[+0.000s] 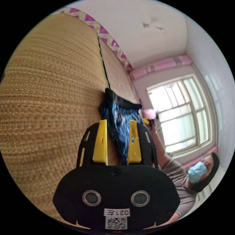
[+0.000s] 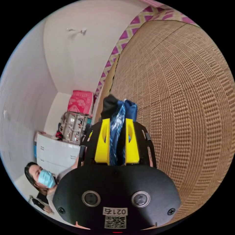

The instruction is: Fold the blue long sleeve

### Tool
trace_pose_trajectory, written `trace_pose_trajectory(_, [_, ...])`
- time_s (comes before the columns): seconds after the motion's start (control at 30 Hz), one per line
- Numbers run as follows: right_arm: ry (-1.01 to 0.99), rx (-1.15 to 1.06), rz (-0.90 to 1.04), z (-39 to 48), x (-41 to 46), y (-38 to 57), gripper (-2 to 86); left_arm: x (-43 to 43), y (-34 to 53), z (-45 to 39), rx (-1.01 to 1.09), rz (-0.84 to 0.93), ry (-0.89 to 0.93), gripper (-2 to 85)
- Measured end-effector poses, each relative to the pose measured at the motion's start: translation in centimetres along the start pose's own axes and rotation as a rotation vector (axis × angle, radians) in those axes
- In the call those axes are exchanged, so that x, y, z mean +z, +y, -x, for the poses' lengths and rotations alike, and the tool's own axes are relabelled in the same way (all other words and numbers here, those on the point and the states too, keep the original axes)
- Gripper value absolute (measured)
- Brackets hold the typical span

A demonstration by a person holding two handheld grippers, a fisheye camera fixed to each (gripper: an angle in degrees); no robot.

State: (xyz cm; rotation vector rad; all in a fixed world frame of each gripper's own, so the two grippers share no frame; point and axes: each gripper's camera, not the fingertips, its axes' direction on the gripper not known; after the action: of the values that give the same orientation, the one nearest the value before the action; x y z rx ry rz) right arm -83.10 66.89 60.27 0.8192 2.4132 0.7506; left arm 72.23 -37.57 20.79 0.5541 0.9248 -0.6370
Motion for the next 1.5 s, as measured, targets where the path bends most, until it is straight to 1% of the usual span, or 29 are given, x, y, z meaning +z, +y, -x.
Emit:
trace_pose_trajectory(0.07, [0.071, -0.052, 0.091, 1.0, -0.2, 1.3, 11.8, 2.9, 3.1, -3.6, 0.091, 0.155, -0.077, 16.8])
trace_pose_trajectory(0.13, [0.116, -0.074, 0.17, 1.7, 0.0, 2.6, 13.0, 5.7, 5.6, -6.0, 0.132, 0.253, -0.107, 18.7])
trace_pose_trajectory(0.23, [0.186, -0.091, 0.291, 2.1, 1.3, 4.2, 12.9, 9.3, 8.4, -8.4, 0.131, 0.314, -0.087, 18.5])
trace_pose_trajectory(0.27, [0.208, -0.092, 0.304, 2.0, 1.9, 4.6, 11.6, 10.7, 8.8, -8.7, 0.117, 0.323, -0.103, 16.1])
trace_pose_trajectory(0.3, [0.186, -0.077, 0.304, 1.7, 2.3, 4.8, 9.5, 11.3, 8.8, -8.7, 0.109, 0.33, -0.118, 14.9])
trace_pose_trajectory(0.33, [0.168, -0.062, 0.316, 1.4, 2.7, 4.8, 7.6, 12.4, 8.6, -8.5, 0.087, 0.336, -0.156, 8.7])
trace_pose_trajectory(0.37, [0.142, -0.033, 0.351, 0.7, 3.6, 5.0, 3.6, 13.1, 8.3, -8.1, 0.071, 0.334, -0.181, 4.6])
trace_pose_trajectory(0.43, [0.117, 0.004, 0.318, 0.0, 3.9, 5.9, 2.1, 13.9, 7.8, -7.5, 0.068, 0.358, -0.13, 2.1])
trace_pose_trajectory(0.53, [0.013, 0.01, 0.263, 0.4, 2.2, 8.7, 1.2, 12.8, 6.6, -6.3, 0.057, 0.372, -0.049, 0.8])
trace_pose_trajectory(0.63, [-0.054, 0.002, 0.27, 1.7, 0.8, 14.8, 0.9, 11.2, 4.7, -5.9, 0.068, 0.394, -0.036, 0.2])
trace_pose_trajectory(0.7, [-0.086, 0.048, 0.282, 2.2, 1.5, 22.3, 1.0, 11.1, 3.3, -5.8, 0.082, 0.432, -0.039, 0.3])
trace_pose_trajectory(0.73, [-0.107, 0.071, 0.279, 2.2, 1.9, 24.5, 1.0, 11.4, 2.5, -5.9, 0.095, 0.463, -0.043, 0.6])
trace_pose_trajectory(0.8, [-0.241, 0.165, 0.243, 2.5, 4.5, 33.3, 1.6, 11.9, 1.7, -6.2, 0.113, 0.493, -0.098, 1.2])
trace_pose_trajectory(0.9, [-0.38, 0.244, 0.149, 3.4, 8.2, 42.1, 3.3, 11.9, 1.8, -7.4, 0.148, 0.448, -0.141, 2.7])
trace_pose_trajectory(0.97, [-0.445, 0.243, 0.145, 3.9, 9.2, 45.1, 5.8, 10.1, 3.4, -8.9, 0.171, 0.314, -0.209, 4.1])
trace_pose_trajectory(1.0, [-0.482, 0.204, 0.143, 4.4, 8.4, 46.1, 6.8, 9.4, 4.1, -9.4, 0.181, 0.278, -0.241, 4.5])
trace_pose_trajectory(1.03, [-0.482, 0.182, 0.139, 4.6, 7.5, 46.3, 7.2, 8.1, 5.6, -10.9, 0.218, 0.203, -0.309, 5.1])
trace_pose_trajectory(1.07, [-0.424, 0.134, 0.099, 5.3, 5.0, 46.5, 7.6, 6.8, 7.5, -12.7, 0.26, 0.131, -0.372, 5.7])
trace_pose_trajectory(1.1, [-0.308, 0.074, 0.052, 6.3, 1.9, 46.3, 8.2, 6.2, 8.6, -13.6, 0.283, 0.095, -0.388, 5.7])
trace_pose_trajectory(1.13, [-0.238, 0.044, 0.032, 6.9, 0.4, 46.1, 8.7, 5.4, 11.0, -15.4, 0.327, 0.041, -0.357, 5.8])
trace_pose_trajectory(1.2, [-0.004, -0.052, -0.027, 8.7, -3.8, 44.2, 10.1, 6.1, 14.9, -17.9, 0.377, 0.051, -0.224, 5.9])
trace_pose_trajectory(1.27, [0.075, -0.089, -0.062, 9.3, -5.1, 42.1, 10.9, 9.1, 20.6, -20.5, 0.401, 0.125, -0.032, 6.6])
trace_pose_trajectory(1.3, [0.103, -0.108, -0.071, 9.4, -5.2, 40.4, 11.1, 10.0, 22.0, -20.9, 0.392, 0.146, 0.001, 7.0])
trace_pose_trajectory(1.37, [0.133, -0.113, -0.065, 9.2, -4.7, 37.7, 11.8, 13.9, 27.6, -21.6, 0.313, 0.224, 0.094, 9.0])
trace_pose_trajectory(1.4, [0.166, -0.101, -0.054, 8.7, -4.2, 35.9, 12.4, 14.9, 28.8, -21.5, 0.284, 0.247, 0.109, 9.7])
trace_pose_trajectory(1.47, [0.183, -0.059, -0.026, 7.4, -3.5, 33.4, 13.1, 18.6, 33.0, -20.0, 0.135, 0.324, 0.194, 13.4])
trace_pose_trajectory(1.5, [0.159, -0.019, -0.022, 6.2, -3.4, 32.0, 13.2, 19.4, 33.9, -19.4, 0.093, 0.336, 0.213, 14.4])
